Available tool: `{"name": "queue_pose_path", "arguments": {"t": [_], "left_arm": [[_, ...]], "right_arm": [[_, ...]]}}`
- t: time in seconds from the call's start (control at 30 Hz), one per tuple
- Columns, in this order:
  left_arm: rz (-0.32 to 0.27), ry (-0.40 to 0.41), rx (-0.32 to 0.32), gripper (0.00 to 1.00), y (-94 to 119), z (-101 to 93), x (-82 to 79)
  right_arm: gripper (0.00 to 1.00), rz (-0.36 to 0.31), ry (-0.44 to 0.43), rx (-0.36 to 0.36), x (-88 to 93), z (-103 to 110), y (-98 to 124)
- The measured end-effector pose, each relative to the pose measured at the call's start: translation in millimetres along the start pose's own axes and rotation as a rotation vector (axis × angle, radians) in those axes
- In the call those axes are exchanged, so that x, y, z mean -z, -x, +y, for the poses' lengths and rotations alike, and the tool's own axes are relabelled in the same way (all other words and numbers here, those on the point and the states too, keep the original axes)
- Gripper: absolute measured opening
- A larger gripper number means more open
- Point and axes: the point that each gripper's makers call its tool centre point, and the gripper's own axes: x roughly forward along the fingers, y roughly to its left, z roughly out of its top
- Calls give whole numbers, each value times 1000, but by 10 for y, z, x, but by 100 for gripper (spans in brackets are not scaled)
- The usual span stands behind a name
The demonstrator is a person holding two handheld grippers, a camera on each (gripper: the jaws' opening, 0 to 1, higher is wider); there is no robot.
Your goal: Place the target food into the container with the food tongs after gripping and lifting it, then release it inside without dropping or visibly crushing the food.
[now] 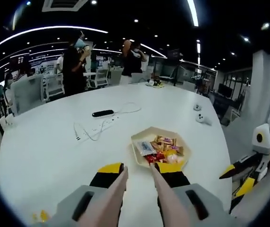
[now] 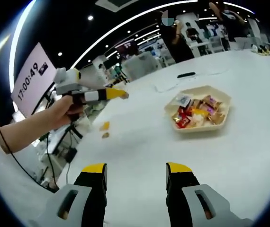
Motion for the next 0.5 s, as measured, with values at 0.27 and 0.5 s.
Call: {"name": "queue_pose_path", "arguments": {"t": [0.27, 0.5], "left_arm": [[-6, 3, -14, 25, 117, 66, 55], [-8, 13, -37, 25, 264, 171, 123]], "right_arm": [[50, -3, 13, -3, -2, 88, -44], [50, 9, 25, -16, 3, 164, -109]]}}
